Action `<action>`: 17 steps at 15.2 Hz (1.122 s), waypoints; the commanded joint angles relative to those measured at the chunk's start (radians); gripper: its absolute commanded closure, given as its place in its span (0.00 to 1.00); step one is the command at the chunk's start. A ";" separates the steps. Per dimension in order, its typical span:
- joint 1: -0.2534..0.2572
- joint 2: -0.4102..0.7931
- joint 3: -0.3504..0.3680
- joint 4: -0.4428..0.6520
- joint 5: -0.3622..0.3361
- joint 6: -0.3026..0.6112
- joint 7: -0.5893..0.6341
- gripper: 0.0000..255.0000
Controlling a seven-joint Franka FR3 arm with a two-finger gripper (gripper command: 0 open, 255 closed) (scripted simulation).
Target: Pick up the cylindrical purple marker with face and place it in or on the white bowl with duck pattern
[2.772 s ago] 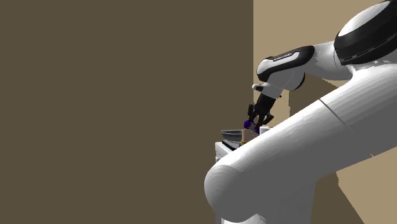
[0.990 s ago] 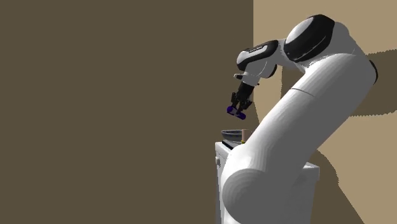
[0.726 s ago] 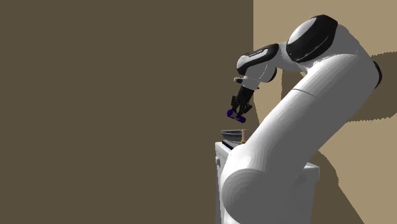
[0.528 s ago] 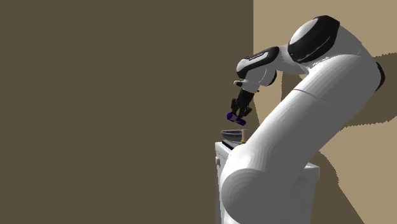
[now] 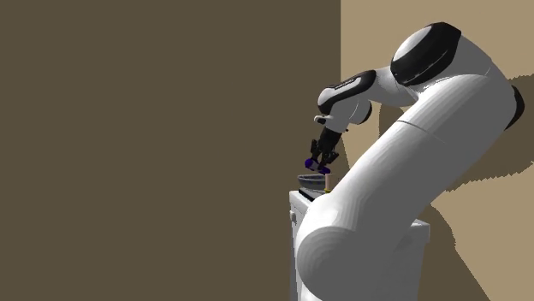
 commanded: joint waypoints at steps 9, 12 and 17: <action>0.000 0.000 -0.001 -0.002 -0.001 0.002 0.000 0.00; -0.015 -0.003 0.020 0.017 0.005 -0.029 -0.003 0.00; -0.048 -0.007 0.069 0.078 0.020 -0.114 -0.013 0.00</action>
